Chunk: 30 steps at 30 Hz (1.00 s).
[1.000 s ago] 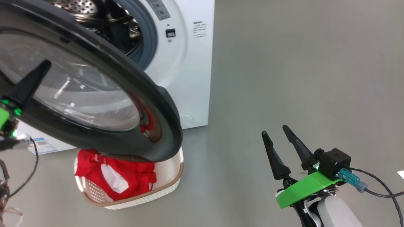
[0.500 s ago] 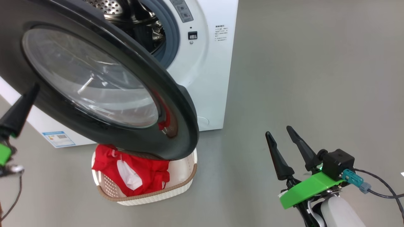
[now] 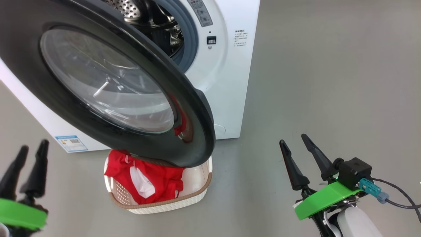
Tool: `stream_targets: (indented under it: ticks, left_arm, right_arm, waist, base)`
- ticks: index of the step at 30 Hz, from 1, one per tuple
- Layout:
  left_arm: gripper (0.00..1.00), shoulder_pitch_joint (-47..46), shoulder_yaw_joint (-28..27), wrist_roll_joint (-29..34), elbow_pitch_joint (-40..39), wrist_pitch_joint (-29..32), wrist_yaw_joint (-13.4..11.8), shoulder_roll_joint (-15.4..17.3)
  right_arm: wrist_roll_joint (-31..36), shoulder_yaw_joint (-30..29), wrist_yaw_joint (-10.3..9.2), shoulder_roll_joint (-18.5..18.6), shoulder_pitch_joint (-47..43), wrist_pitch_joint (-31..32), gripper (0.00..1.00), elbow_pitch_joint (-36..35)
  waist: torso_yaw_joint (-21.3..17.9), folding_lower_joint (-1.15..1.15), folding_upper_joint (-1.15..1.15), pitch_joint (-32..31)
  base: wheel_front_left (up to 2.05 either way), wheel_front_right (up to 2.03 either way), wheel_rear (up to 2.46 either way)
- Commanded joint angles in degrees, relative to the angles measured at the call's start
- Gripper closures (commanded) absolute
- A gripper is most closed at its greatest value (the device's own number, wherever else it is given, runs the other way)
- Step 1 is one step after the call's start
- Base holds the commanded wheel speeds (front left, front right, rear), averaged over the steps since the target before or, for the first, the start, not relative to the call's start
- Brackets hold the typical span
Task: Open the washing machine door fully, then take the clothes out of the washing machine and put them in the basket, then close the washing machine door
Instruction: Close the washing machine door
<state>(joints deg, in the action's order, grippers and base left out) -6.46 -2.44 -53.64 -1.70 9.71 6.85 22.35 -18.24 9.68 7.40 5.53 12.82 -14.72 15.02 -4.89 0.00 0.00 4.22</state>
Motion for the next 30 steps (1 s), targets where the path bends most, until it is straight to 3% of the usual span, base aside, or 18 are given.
stream_targets:
  ticks: [1, 14, 30]
  left_arm:
    - [0.00, 0.2, -1.5, 2.5, -1.5, -3.7, 0.6, 1.8]
    - [0.00, 6.3, 1.8, 10.5, 2.3, -19.3, 0.4, 0.8]
    - [0.00, 8.4, 1.7, 17.0, 4.1, -24.3, -0.7, -2.8]
  right_arm:
    - [-0.7, 1.2, 0.09, 0.0, 0.0, -0.3, 0.00, -1.4]
    - [-0.7, 1.1, 0.09, 0.4, -0.1, -0.3, 0.00, -1.5]
    - [-0.3, 0.3, 0.09, 0.2, -0.2, -0.3, 0.00, -2.2]
  waist:
    - [0.2, 0.00, 0.00, 0.0]
    - [0.4, 0.00, 0.00, 0.0]
    - [0.6, 0.00, 0.00, 0.3]
  base:
    - [0.00, 0.00, 0.00]
    - [0.00, 0.00, 0.00]
    - [0.00, 0.00, 0.00]
